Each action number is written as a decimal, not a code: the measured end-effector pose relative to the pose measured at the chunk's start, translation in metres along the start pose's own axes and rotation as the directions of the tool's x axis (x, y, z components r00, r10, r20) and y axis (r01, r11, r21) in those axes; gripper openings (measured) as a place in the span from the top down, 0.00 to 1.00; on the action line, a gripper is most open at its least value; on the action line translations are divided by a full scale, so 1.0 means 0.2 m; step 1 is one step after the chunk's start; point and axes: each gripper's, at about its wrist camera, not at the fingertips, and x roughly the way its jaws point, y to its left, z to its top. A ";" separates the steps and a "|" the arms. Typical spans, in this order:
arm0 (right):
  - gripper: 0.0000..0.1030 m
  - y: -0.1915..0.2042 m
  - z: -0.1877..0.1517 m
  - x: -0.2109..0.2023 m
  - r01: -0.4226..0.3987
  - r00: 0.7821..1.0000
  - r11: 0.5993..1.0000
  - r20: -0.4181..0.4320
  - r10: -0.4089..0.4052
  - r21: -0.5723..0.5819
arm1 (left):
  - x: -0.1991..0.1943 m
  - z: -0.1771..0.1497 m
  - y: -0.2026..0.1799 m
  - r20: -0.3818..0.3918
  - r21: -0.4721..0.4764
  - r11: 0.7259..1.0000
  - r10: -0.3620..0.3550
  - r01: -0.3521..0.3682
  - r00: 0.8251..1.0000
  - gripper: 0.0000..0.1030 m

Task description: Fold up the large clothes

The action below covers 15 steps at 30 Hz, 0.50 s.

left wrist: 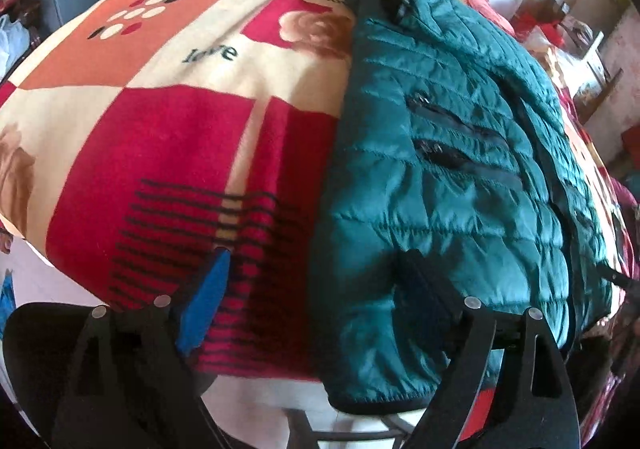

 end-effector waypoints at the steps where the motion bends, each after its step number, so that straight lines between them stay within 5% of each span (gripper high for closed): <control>1: 0.15 0.00 0.00 0.00 -0.001 1.000 1.000 -0.003 0.001 -0.007 | 0.00 -0.01 -0.01 -0.007 0.010 1.000 0.000 0.000 1.000 0.16; 15: 0.15 -0.02 -0.01 -0.01 -0.030 1.000 0.999 -0.010 0.030 -0.023 | -0.01 -0.03 -0.03 -0.013 0.016 1.000 0.010 -0.010 1.000 0.16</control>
